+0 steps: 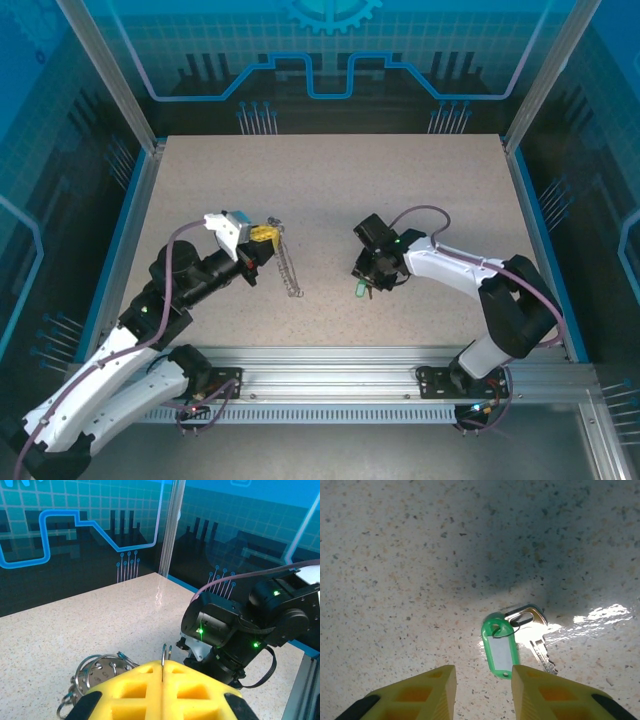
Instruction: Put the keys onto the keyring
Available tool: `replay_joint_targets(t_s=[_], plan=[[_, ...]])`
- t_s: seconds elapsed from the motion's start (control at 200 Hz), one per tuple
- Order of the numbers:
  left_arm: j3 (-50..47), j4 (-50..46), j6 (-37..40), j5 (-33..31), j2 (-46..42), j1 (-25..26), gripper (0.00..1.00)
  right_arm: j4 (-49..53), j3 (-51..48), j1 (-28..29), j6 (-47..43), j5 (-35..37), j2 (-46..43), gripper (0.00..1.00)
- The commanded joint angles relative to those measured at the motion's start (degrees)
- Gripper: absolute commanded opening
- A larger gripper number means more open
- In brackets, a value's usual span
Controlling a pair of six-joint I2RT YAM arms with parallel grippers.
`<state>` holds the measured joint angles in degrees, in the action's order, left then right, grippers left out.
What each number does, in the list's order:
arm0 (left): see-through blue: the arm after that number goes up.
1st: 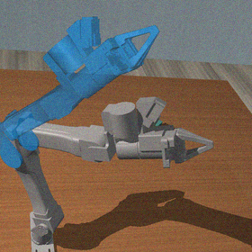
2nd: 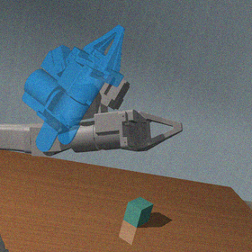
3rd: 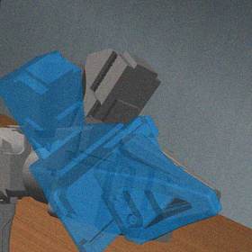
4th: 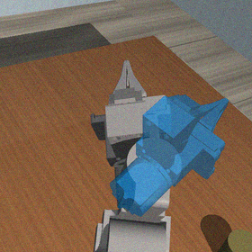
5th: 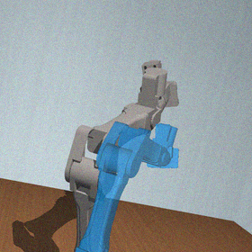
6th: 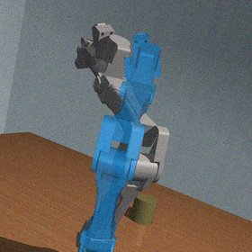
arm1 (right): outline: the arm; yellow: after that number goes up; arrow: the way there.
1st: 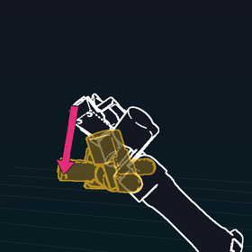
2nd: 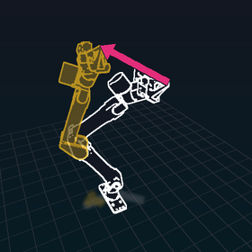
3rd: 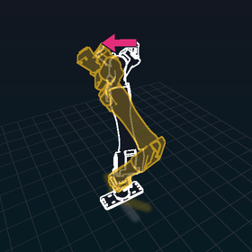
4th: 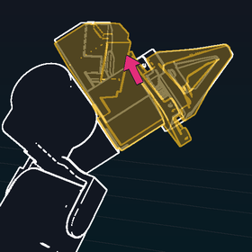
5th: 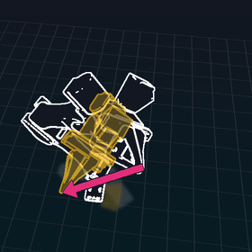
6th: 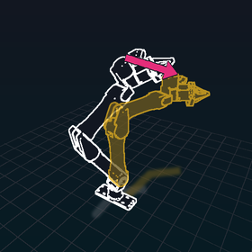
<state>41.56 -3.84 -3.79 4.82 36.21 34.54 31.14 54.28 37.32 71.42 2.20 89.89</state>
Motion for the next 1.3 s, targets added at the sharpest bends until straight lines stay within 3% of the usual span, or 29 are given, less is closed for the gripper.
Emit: replay_joint_targets(t_s=[0.0,0.855,1.296], plan=[[-0.7,3.9,-1.8,1.0,0.3,-0.4,0.00,-0.9,-1.5,-0.7,4.4,-1.1,1.6,0.36],[-1.1,6.1,-1.1,1.8,2.2,-0.4,0.00,-3.8,0.2,-3.1,3.8,-2.3,6.5,0.34],[-1.3,6.6,-1.0,1.9,2.8,-0.4,0.00,-3.9,0.3,-3.2,3.6,-2.1,6.6,0.25]])
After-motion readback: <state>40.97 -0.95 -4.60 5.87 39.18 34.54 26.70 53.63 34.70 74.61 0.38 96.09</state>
